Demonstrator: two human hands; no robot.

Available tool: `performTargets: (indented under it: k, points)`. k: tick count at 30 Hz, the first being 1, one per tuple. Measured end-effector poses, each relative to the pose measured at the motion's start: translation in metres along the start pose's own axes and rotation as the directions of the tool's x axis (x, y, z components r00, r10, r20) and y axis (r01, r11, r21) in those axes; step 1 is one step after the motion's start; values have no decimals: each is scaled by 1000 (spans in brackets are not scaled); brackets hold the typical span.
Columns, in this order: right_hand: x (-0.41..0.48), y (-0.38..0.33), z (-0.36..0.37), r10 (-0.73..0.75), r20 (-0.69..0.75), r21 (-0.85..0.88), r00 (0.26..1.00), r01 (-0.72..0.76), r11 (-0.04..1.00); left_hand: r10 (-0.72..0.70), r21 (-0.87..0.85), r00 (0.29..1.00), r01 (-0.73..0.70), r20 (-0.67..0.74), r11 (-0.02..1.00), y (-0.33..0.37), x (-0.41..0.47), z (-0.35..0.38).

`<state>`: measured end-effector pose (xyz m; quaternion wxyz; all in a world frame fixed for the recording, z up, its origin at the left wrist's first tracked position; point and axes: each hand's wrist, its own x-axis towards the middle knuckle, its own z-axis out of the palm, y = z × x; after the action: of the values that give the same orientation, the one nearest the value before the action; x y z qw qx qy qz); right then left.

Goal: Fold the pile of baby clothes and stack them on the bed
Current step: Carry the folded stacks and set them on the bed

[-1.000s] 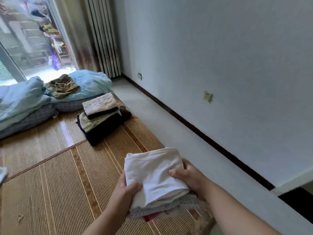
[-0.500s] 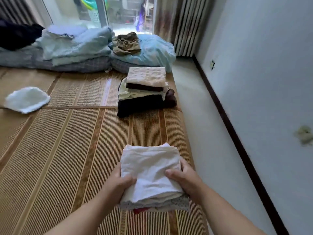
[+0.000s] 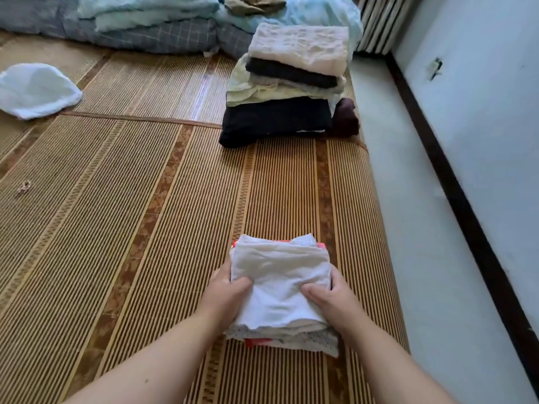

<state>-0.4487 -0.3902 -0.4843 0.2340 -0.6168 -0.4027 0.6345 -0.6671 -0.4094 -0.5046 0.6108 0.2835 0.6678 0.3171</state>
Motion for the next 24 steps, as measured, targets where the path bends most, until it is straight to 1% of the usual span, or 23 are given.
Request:
performTargets:
  k: [2, 4, 6, 7, 8, 9, 11, 12, 14, 16, 18, 21, 24]
  points:
    - [-9, -4, 2, -1, -72, -97, 997, -6, 995, 3, 159, 1000, 1, -27, 987, 7, -6, 0]
    - [-28, -17, 2, -17, -139, -240, 990, -17, 971, 18, 223, 998, -3, -66, 975, 26, -28, 0]
    - [-54, -39, 3, -64, -191, -422, 979, -23, 906, 42, 306, 994, -9, -100, 952, 51, -62, 2]
    - [-71, -55, 4, -115, -193, -498, 975, 3, 867, 62, 372, 992, -17, -109, 928, 64, -81, 2]
    - [-91, -73, 6, -186, -172, -578, 967, 53, 814, 98, 453, 990, -41, -104, 891, 80, -104, -1]
    - [-111, -91, 9, -258, -115, -667, 959, 118, 736, 146, 543, 985, -76, -87, 836, 97, -126, -4]
    - [-155, -128, 19, -358, 43, -828, 933, 233, 510, 238, 692, 970, -141, -46, 708, 129, -176, -15]
    - [-176, -149, 26, -387, 111, -871, 915, 277, 407, 299, 744, 954, -182, -25, 643, 148, -202, -23]
    - [-222, -189, 44, -442, 207, -902, 873, 346, 259, 407, 831, 913, -232, 7, 506, 181, -261, -44]
    - [-262, -224, 66, -521, 284, -898, 805, 414, 149, 468, 876, 884, -235, 12, 420, 204, -313, -68]
    - [-298, -255, 95, -558, 353, -886, 751, 459, 57, 515, 896, 857, -228, 0, 381, 217, -360, -98]
    - [-336, -284, 146, -555, 426, -861, 714, 508, -7, 565, 924, 824, -194, -28, 329, 219, -414, -149]
    - [-363, -297, 217, -575, 505, -829, 644, 547, -115, 592, 941, 800, -122, -95, 316, 207, -457, -215]
